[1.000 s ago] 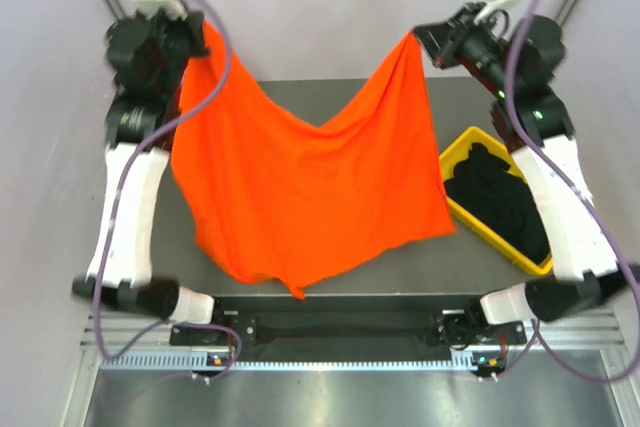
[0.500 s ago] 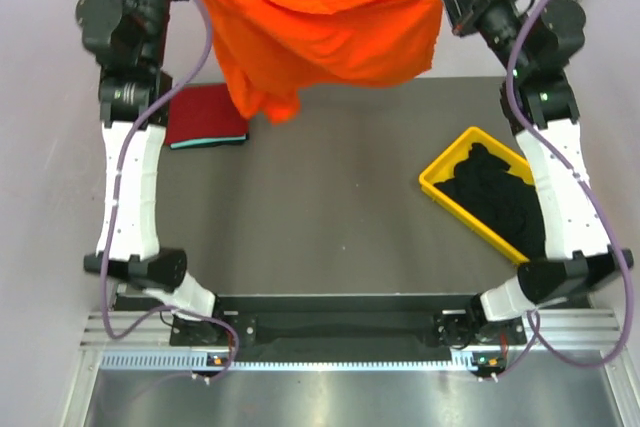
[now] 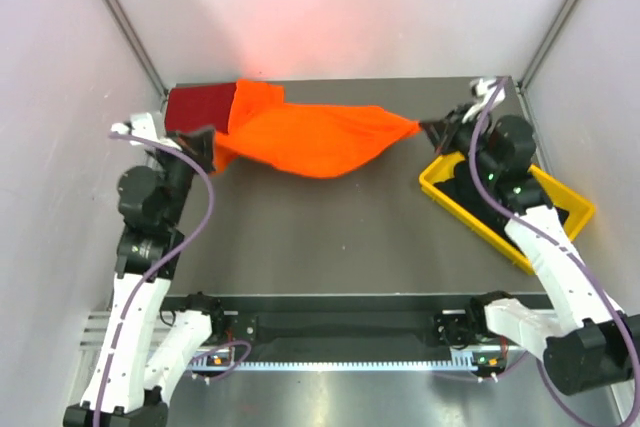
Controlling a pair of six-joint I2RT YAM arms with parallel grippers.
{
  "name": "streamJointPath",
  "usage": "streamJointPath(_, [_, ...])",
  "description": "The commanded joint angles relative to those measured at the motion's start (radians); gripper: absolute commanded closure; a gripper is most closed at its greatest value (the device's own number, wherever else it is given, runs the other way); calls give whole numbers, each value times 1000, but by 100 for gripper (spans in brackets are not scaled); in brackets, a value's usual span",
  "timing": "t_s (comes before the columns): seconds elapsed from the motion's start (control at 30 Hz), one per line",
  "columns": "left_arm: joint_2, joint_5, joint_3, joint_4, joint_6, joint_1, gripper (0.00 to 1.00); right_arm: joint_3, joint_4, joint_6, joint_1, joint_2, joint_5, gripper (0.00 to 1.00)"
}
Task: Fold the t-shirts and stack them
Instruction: Flatten the tshirt out
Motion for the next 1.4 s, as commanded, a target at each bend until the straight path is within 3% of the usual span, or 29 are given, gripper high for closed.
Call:
streamJointPath(0.0, [-62, -61, -146, -146, -93, -2, 100, -137, -10, 13, 62, -101, 19, 100])
streamJointPath(0.23, [-122, -287, -315, -397, -231, -2, 100, -395, -84, 85, 260, -145, 171, 100])
streamJointPath(0.67, [-56, -536, -274, -567, -259, -2, 100, -481, -460, 410, 306, -271, 457, 100])
streamJointPath(1.1, [-57, -491, -216, -664, -257, -4, 100, -534, -569, 515, 380, -424, 437, 100])
streamJointPath(1.2, [-86, -406, -219, -641, -268, -4, 100, -554, -576, 539, 386, -412, 444, 100])
streamJointPath(1.27, [-109, -268, -255, -574, -259, -4, 100, -526, -610, 559, 387, -391, 461, 89])
streamJointPath(1.37, [-94, -249, -259, -642, -348, -4, 100, -439, -713, 588, 387, -325, 507, 77])
